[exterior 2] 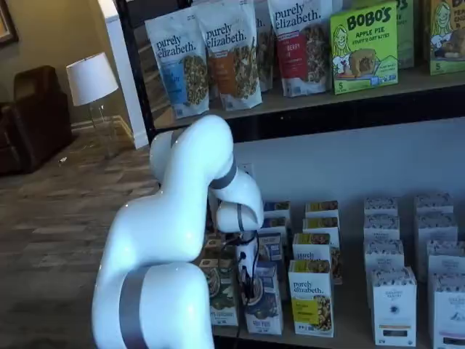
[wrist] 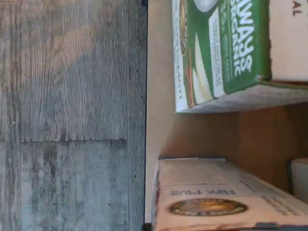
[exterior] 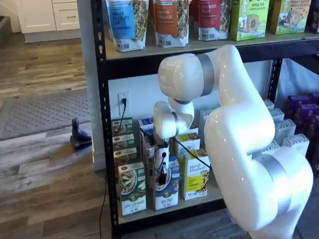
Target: Pick up the blue and white box that is on the bottom shelf, the second box from the left
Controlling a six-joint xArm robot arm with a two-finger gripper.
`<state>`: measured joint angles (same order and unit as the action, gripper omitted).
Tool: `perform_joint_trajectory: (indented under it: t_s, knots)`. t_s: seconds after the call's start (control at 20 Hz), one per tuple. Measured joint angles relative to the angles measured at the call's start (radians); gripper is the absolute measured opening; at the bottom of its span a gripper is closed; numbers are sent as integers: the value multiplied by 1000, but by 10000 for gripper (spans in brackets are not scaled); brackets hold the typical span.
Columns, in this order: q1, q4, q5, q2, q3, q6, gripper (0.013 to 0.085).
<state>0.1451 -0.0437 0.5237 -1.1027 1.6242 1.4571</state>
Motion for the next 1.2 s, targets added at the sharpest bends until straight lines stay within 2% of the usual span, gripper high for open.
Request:
perform_joint_trajectory:
  t_s: [0.05,0.1,0.5,1.2]
  knots:
    - [0,0,1,0,0,0,610]
    - [1,1,1,0,0,-2,570]
    - [4,8,-26,31,-57,-10,570]
    - [7,-6,-130,219,-348,2,570]
